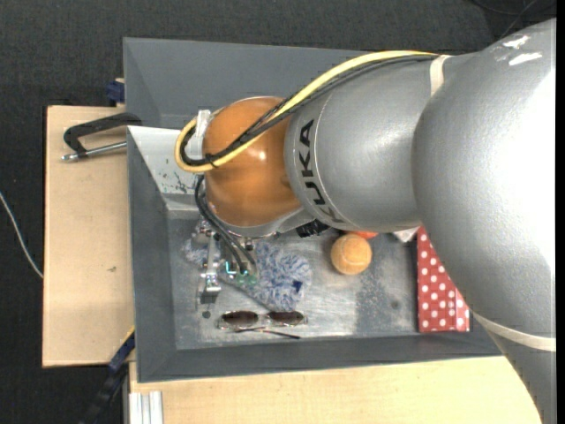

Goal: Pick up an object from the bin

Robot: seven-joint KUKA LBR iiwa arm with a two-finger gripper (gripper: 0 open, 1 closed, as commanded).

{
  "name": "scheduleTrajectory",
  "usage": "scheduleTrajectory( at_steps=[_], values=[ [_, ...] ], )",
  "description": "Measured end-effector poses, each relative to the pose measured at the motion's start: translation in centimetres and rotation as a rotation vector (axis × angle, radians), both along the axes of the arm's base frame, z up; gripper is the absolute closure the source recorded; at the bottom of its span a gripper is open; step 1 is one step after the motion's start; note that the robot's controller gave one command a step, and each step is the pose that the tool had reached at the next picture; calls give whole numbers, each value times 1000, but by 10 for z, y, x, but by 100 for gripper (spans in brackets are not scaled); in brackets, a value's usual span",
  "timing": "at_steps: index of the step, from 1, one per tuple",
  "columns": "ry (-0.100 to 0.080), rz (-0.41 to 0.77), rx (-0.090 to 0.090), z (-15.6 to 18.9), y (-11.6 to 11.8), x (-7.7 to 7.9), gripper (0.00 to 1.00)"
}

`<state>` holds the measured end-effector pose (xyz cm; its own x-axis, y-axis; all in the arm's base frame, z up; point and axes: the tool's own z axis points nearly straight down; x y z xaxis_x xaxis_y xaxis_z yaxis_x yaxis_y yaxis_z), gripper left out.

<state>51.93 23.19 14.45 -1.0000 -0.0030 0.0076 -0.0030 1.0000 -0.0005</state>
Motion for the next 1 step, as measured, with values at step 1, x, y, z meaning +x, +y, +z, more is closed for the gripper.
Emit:
scheduleTrajectory(
  at_steps=[1],
  values=[
    [-15, 62, 5, -47, -53, 40, 0]
  ],
)
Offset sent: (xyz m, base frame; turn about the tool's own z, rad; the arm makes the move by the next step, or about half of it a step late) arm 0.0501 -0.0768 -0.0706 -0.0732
